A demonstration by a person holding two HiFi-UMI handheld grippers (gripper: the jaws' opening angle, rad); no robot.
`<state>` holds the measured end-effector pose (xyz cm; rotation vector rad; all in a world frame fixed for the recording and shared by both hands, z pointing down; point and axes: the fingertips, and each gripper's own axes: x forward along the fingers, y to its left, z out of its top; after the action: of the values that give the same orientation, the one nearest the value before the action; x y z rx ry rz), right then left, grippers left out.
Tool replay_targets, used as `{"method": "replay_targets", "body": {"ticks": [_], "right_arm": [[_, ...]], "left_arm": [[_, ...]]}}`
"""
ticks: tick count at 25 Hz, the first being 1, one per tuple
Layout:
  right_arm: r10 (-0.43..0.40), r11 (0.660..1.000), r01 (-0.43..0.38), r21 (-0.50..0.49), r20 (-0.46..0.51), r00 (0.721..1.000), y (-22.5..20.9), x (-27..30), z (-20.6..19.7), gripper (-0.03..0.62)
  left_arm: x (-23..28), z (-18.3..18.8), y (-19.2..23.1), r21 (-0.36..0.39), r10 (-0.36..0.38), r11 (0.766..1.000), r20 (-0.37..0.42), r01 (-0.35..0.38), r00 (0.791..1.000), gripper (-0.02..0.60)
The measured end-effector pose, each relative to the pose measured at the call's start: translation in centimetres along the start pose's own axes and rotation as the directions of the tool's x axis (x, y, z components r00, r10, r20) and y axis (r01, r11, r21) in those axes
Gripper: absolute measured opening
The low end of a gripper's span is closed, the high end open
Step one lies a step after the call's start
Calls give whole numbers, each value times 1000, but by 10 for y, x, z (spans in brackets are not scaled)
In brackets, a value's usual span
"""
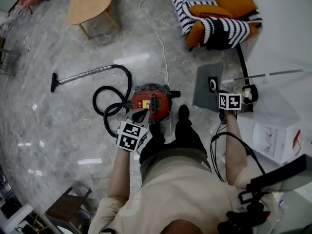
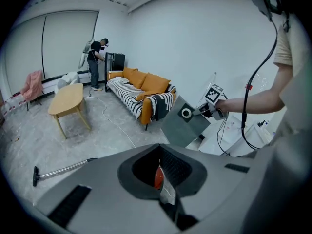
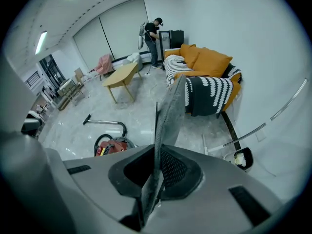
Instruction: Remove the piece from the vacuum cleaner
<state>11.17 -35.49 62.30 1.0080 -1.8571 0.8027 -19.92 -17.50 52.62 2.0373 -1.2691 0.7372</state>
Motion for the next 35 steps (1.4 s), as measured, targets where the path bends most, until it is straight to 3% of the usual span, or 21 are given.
{"method": "replay_targets", "body": {"ticks": [4, 7, 12, 19, 25, 31, 35], "right_arm": [[15, 999, -14, -42, 24, 1000, 30, -17, 12, 25], [24, 997, -20, -81, 45, 999, 56, -25, 21, 25], [38, 995, -31, -94, 67, 997, 81, -46, 25, 25], [16, 999, -12, -46, 82, 997, 102, -74, -10, 25], [-3, 1000, 2, 17, 59, 998, 86, -93, -59, 25], [-12, 998, 8, 62, 73, 997, 60, -112, -98, 25], [13, 995, -23, 96, 101, 995, 38, -123, -127, 25]], "left_arm": [[-27, 9, 11, -28, 11, 1000, 58, -9, 998, 5], [-36, 25, 7, 16, -6, 1000, 97, 4, 995, 5], [-52, 38, -13, 67, -58, 996, 125, 50, 990, 5], [-53, 29, -42, 124, -179, 979, 122, 163, 976, 5], [-46, 29, -78, 185, -235, 959, 86, 216, 968, 5], [-49, 34, -106, 230, -218, 953, 66, 198, 974, 5], [-45, 37, -147, 257, -209, 948, 57, 188, 976, 5]]}}
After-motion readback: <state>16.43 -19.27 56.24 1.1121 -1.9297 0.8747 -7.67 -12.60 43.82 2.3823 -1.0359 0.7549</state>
